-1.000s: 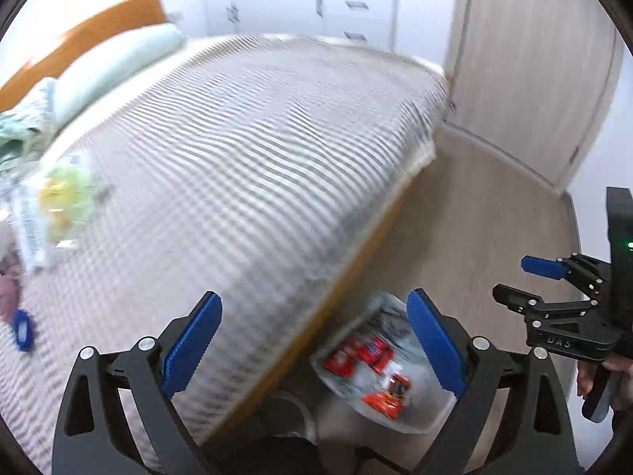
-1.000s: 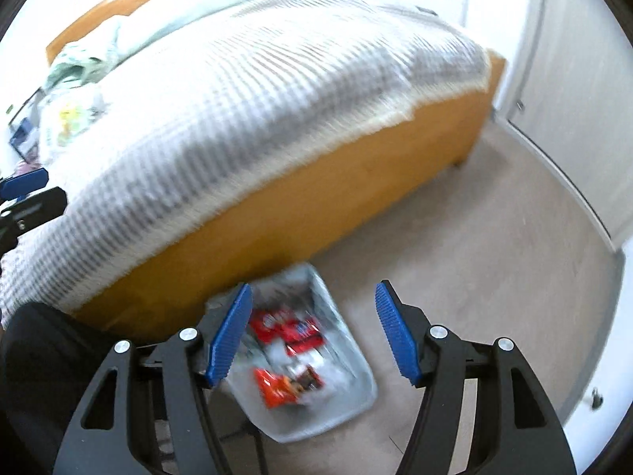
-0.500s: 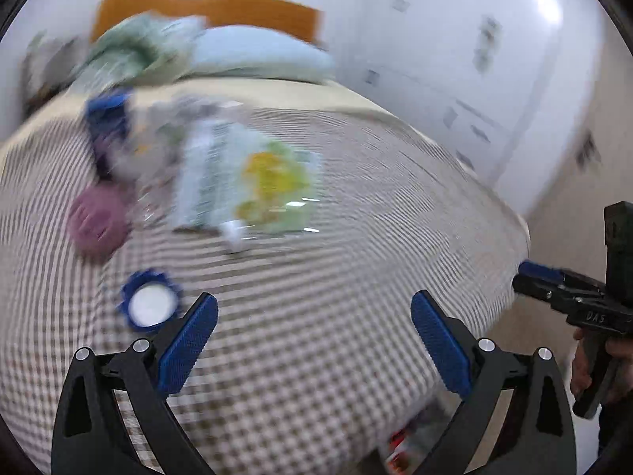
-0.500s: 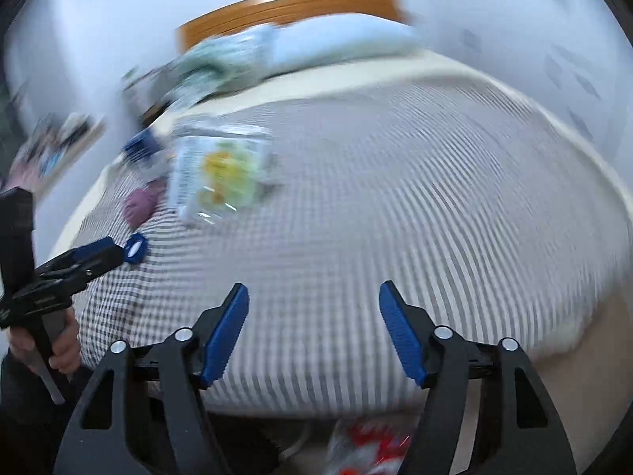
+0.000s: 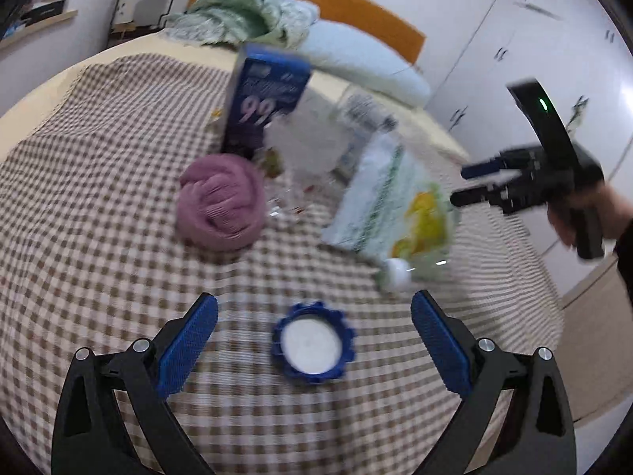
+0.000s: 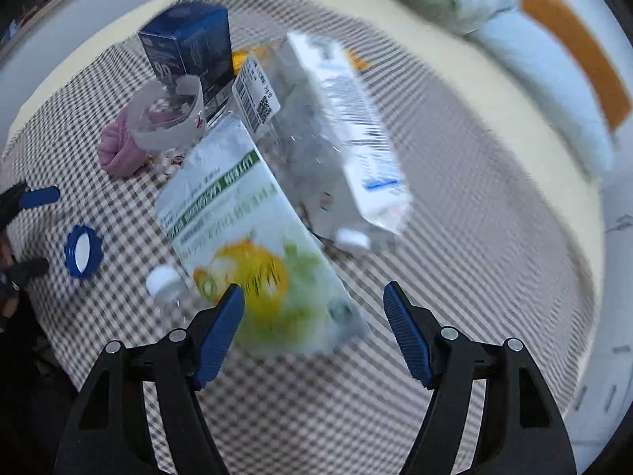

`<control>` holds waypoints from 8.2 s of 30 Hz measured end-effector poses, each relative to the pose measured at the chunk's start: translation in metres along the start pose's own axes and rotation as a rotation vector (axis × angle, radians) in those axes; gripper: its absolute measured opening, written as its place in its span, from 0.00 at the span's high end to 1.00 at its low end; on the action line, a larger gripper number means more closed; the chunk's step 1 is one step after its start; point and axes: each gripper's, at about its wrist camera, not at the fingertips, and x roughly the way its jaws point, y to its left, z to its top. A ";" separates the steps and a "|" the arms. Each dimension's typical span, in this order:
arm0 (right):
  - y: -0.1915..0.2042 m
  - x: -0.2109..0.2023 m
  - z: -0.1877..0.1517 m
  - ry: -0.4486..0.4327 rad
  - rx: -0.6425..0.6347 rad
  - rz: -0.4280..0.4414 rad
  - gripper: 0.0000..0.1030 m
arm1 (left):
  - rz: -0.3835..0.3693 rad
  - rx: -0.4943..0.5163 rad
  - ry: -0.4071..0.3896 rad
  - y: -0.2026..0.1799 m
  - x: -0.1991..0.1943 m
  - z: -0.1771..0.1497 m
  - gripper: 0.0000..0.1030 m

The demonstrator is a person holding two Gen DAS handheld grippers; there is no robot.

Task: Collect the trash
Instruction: 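Return to the bed and grasp the yellow-green printed snack bag with the right tool, then carry the yellow-green bag into the wastebasket with the right tool while the left tool grasps white plastic, then open the left tool over the wastebasket to drop the white plastic, then return to the bed and grasp the yellow paper tag with the left tool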

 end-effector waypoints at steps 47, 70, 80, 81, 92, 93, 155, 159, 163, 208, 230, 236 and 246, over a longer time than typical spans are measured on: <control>0.093 -0.080 -0.191 -0.291 0.597 -0.317 0.99 | -0.011 -0.060 0.019 0.011 -0.006 -0.001 0.08; 0.117 -0.125 -0.314 -0.497 0.818 -0.302 0.99 | 0.052 0.147 0.376 -0.151 0.105 0.056 0.34; 0.089 -0.091 -0.329 -0.469 0.858 -0.243 0.99 | 0.340 -0.044 0.330 -0.164 0.211 0.069 0.71; 0.089 -0.088 -0.330 -0.465 0.860 -0.239 0.99 | 0.325 -0.022 0.326 -0.168 0.212 0.066 0.75; 0.106 -0.094 -0.362 -0.450 0.861 -0.177 0.99 | 0.082 0.029 0.301 -0.187 0.081 0.017 0.81; 0.111 -0.096 -0.364 -0.446 0.857 -0.175 0.99 | 0.029 0.067 0.283 -0.197 0.057 0.014 0.81; 0.246 0.062 -0.672 -0.019 1.334 0.073 0.38 | -0.077 0.599 1.140 -0.354 0.147 -0.435 0.23; 0.247 0.065 -0.666 -0.012 1.318 0.080 0.38 | -0.053 0.506 1.100 -0.337 0.145 -0.416 0.23; 0.248 0.061 -0.651 -0.006 1.270 0.067 0.38 | -0.079 0.494 1.063 -0.340 0.135 -0.406 0.23; 0.165 -0.046 -0.233 -0.236 0.614 -0.117 0.38 | -0.321 -0.602 0.230 0.145 0.131 0.178 0.25; 0.155 -0.056 -0.237 -0.290 0.683 -0.155 0.38 | -0.285 -0.301 0.062 0.077 0.087 0.251 1.00; 0.168 -0.082 -0.204 -0.379 0.601 -0.157 0.38 | -0.225 -0.156 -0.037 0.064 -0.029 0.244 1.00; 0.142 -0.071 -0.069 -0.442 0.534 -0.020 0.38 | -0.145 0.003 -0.131 0.083 -0.153 0.191 1.00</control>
